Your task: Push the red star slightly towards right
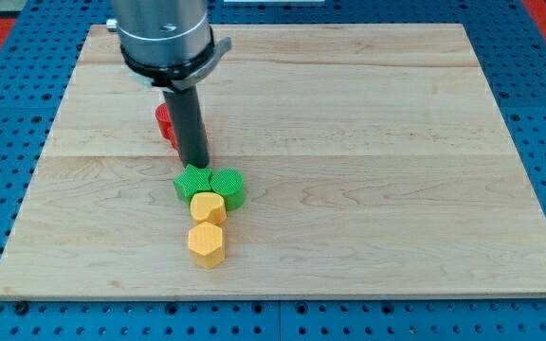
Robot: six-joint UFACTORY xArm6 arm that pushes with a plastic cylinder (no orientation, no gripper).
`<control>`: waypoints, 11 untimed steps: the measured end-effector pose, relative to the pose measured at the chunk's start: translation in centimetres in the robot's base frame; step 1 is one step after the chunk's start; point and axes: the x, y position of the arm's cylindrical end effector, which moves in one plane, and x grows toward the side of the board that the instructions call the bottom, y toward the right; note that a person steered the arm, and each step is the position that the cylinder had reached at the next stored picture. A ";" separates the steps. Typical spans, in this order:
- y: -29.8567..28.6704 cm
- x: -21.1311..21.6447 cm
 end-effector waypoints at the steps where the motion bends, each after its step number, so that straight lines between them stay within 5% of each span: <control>1: -2.3 0.0; 3: -7.4 0.1; 6: -4.9 -1.1; 9: 3.6 -2.3; 11: -0.2 -2.4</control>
